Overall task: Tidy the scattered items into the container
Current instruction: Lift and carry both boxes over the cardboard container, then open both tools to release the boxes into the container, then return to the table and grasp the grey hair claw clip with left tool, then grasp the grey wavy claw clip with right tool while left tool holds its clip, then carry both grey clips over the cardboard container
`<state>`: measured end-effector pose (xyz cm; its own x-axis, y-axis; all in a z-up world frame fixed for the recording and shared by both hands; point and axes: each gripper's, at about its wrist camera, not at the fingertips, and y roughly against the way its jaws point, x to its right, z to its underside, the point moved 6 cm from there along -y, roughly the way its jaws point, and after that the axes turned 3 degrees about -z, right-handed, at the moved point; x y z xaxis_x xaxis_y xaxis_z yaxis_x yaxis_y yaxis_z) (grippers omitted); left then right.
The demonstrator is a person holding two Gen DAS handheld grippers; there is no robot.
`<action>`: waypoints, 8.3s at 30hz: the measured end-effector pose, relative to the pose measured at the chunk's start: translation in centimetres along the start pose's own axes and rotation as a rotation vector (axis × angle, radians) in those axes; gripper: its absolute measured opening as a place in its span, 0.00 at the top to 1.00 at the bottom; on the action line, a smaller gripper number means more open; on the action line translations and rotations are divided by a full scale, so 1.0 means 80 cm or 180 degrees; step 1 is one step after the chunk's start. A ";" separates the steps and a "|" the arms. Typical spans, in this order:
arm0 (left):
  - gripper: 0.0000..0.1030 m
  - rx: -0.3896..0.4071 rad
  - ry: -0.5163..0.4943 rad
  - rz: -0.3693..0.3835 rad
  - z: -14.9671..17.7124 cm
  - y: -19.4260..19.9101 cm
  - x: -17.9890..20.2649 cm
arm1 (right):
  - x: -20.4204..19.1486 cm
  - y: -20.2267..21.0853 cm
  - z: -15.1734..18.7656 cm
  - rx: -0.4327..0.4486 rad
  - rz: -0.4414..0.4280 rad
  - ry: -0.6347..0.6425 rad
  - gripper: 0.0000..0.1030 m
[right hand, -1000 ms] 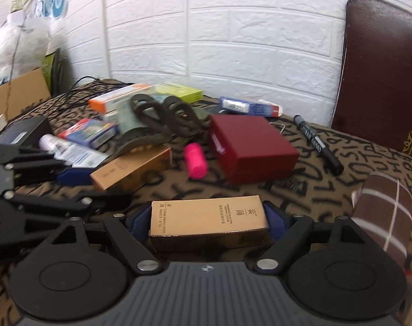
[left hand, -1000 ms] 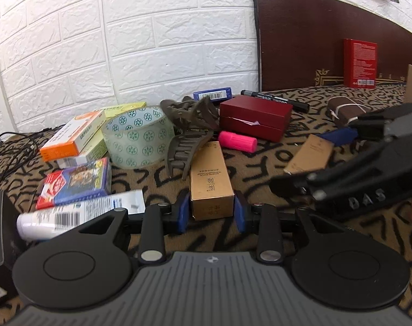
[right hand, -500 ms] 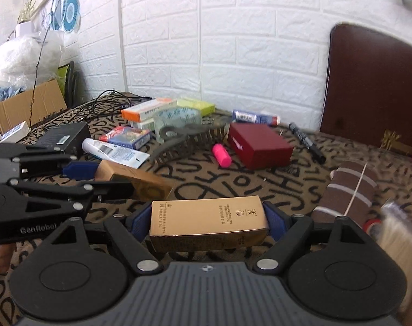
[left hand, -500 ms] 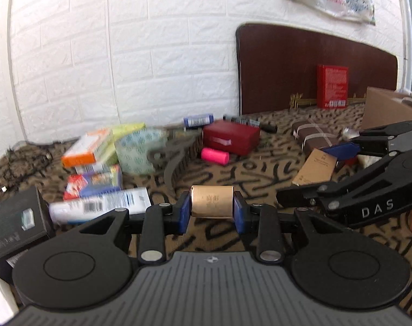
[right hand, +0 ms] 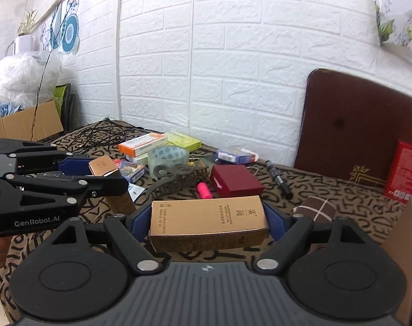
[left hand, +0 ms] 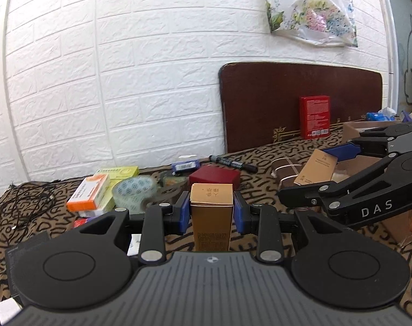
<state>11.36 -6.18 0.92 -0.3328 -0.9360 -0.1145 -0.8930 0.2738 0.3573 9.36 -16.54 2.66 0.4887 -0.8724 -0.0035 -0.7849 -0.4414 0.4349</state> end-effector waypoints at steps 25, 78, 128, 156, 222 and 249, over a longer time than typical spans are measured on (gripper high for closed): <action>0.69 0.0350 -0.0609 0.1228 -0.125 -0.088 0.285 | 0.227 0.196 0.051 0.0088 0.1341 -0.0588 0.18; 0.24 0.0215 0.0115 0.0092 -0.038 -0.004 0.079 | 0.040 0.094 0.027 0.0241 0.0664 0.0028 0.00; 0.87 -0.0717 0.0067 -0.0715 0.086 -0.119 -0.110 | 0.036 -0.184 0.044 -0.0359 0.0132 -0.0584 0.00; 0.87 -0.0758 -0.0549 0.0137 0.137 0.024 -0.154 | -0.024 -0.217 0.021 -0.0411 0.0021 -0.0262 0.00; 0.65 0.0483 -0.1128 0.1251 -0.088 0.042 0.121 | 0.114 0.114 -0.005 0.0047 0.0463 0.0230 0.59; 0.62 0.0044 -0.1878 0.1637 -0.088 -0.054 0.366 | 0.305 0.225 0.122 -0.0121 0.1459 -0.1035 0.48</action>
<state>7.60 -36.36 2.54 -0.8083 -0.4196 -0.4129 -0.5854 0.6474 0.4880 3.48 -47.83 1.61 -0.0463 -0.9956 -0.0813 -0.8721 0.0006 0.4893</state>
